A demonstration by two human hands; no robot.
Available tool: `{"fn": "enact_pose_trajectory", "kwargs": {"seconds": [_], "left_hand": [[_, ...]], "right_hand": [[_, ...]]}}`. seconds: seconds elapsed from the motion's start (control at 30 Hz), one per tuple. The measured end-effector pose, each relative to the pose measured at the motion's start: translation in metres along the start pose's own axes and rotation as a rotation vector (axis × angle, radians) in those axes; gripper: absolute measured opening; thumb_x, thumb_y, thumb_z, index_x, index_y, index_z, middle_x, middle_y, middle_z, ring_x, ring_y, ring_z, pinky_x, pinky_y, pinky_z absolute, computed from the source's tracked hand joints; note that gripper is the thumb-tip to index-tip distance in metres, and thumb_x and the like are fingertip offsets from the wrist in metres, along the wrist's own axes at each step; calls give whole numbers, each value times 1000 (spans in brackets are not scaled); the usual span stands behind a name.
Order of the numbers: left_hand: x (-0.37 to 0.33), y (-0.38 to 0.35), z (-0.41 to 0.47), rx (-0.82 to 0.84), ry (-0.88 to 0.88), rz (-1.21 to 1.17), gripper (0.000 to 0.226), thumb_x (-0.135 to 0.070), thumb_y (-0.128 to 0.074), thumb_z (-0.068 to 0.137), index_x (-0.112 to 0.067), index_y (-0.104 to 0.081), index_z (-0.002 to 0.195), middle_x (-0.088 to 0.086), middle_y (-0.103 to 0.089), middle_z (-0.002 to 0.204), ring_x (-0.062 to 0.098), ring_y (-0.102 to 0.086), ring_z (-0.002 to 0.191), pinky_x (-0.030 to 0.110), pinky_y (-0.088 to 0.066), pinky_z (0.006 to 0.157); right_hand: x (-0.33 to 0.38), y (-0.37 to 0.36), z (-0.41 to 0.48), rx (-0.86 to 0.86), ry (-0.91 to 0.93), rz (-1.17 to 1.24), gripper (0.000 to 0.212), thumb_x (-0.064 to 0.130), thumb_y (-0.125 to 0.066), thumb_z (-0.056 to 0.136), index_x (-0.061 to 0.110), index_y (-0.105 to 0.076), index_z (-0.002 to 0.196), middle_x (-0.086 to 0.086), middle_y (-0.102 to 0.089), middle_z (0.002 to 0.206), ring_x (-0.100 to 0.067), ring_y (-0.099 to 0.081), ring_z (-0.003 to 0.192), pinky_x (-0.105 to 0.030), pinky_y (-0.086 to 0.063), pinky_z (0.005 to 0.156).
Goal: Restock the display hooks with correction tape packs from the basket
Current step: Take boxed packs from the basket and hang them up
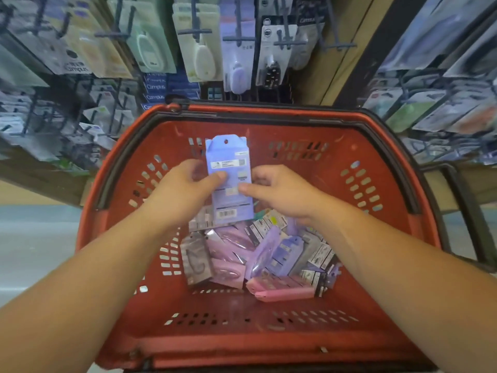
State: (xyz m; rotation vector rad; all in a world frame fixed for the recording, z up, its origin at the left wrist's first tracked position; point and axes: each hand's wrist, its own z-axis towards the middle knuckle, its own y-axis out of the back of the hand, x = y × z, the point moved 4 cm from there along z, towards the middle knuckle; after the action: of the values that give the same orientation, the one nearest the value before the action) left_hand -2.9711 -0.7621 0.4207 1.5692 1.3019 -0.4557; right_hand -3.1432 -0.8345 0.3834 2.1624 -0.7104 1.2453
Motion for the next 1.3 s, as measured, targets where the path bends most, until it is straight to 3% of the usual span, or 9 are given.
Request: {"fn": "enact_pose_trajectory", "kwargs": {"seconds": [0.13, 0.27, 0.37, 0.5, 0.63, 0.83, 1.03, 1.17, 1.3], "left_hand": [[18, -4, 13, -31, 26, -32, 2, -22, -67, 102, -22, -68, 100, 1, -77, 103, 22, -75, 91, 44, -60, 78], [25, -1, 14, -4, -4, 244, 11, -30, -65, 102, -19, -62, 105, 2, -72, 103, 26, -70, 94, 44, -57, 81], [24, -2, 13, 4, -36, 261, 11, -32, -65, 102, -23, -61, 107, 1, -72, 105, 26, -70, 95, 49, -59, 85], [23, 0, 15, -10, -52, 244, 12, -33, -64, 102, -23, -61, 109, 0, -71, 107, 26, -71, 97, 53, -60, 87], [22, 2, 16, -33, -75, 212, 11, -32, -64, 103, -24, -60, 109, -1, -71, 107, 27, -70, 98, 54, -59, 89], [20, -7, 13, -14, -110, 165, 10, -31, -63, 103, -27, -61, 112, -5, -71, 103, 25, -69, 99, 52, -58, 90], [13, -21, 2, 60, -125, 59, 13, -41, -58, 97, -37, -59, 109, -1, -75, 100, 29, -72, 95, 52, -60, 84], [10, -25, 0, 57, -123, 47, 7, -35, -57, 106, -32, -58, 111, -1, -70, 100, 27, -67, 94, 39, -51, 77], [7, -33, -7, 184, -121, 70, 65, -65, -78, 76, -32, -56, 127, -9, -69, 110, 13, -67, 99, 40, -55, 89]], "right_hand": [[-24, 0, -5, -7, -143, 47, 33, 31, -60, 103, 4, -68, 119, -10, -75, 110, -26, -72, 99, -43, -61, 88], [-89, 31, -4, 102, -498, -794, 52, 53, -49, 104, 5, -67, 94, -10, -66, 94, -21, -60, 76, -31, -49, 66], [-125, 28, -6, 241, -635, -991, 54, 52, -48, 104, 2, -69, 109, -15, -67, 112, -28, -64, 100, -33, -48, 81], [-140, 6, -1, 270, -652, -940, 56, 47, -60, 100, 3, -58, 134, -14, -64, 133, -30, -63, 116, -37, -52, 96], [-119, 2, 2, 123, -562, -689, 63, 29, -70, 93, 15, -43, 148, -11, -58, 138, -26, -60, 100, -31, -51, 77], [-30, 34, 0, -262, -299, -139, 29, 18, -70, 87, 20, -60, 114, -4, -61, 82, -15, -51, 56, -22, -38, 48], [9, 23, -15, -195, -265, 162, 13, 23, -69, 92, 19, -57, 96, -4, -53, 58, -14, -42, 44, -22, -36, 46], [6, 12, -15, -163, -294, 333, 27, 32, -68, 94, 18, -59, 73, -5, -49, 58, -14, -42, 43, -20, -40, 44], [7, -2, -14, -140, -345, 481, 34, 46, -71, 91, 12, -66, 93, -8, -58, 62, -15, -55, 44, -22, -51, 45]]}}
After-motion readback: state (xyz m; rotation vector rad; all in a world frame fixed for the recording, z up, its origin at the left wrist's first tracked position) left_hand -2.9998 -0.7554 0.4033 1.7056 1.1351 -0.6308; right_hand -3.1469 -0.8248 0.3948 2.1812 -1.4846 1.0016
